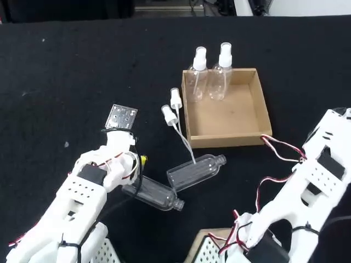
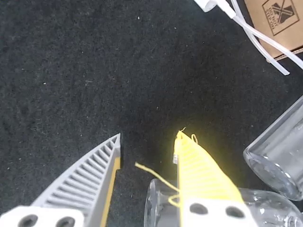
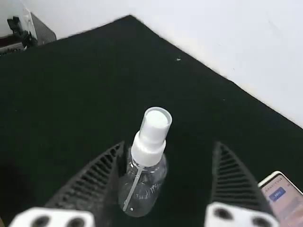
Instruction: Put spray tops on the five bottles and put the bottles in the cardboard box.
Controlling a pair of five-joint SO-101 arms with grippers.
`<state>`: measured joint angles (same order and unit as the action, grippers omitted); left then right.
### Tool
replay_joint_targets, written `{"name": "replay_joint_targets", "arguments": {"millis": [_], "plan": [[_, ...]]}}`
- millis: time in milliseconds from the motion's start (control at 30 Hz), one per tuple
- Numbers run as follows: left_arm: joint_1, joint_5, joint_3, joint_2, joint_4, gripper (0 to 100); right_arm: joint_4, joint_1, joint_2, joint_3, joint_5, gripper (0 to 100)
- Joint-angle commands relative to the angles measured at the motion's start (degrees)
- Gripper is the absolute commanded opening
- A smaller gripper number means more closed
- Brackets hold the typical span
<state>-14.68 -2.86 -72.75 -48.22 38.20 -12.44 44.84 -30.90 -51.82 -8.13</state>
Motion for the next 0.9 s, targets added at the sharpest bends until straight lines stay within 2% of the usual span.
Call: {"name": "replay_joint_targets", "arguments": {"millis": [0, 100, 200, 700, 867], "plan": [[-0.04, 0.53, 0.84, -1.14, 0.18, 18, -0.35, -0.97, -2.77, -0.57, 0.26, 35.7], [-0.04, 0.53, 0.84, -1.14, 0.09, 18, 0.7, -1.05, -2.77, -2.77, 0.26, 36.4], [-0.04, 0.53, 0.84, -1.14, 0.18, 18, 7.03, -1.05, -1.71, -6.2, 0.26, 36.4], [-0.04, 0.53, 0.84, -1.14, 0.26, 18, 35.25, -2.46, 22.11, -9.45, 0.35, 36.4], [-0.04, 0.53, 0.84, -1.14, 0.26, 18, 41.41, -3.43, 25.54, -9.45, 5.71, 36.4]]}}
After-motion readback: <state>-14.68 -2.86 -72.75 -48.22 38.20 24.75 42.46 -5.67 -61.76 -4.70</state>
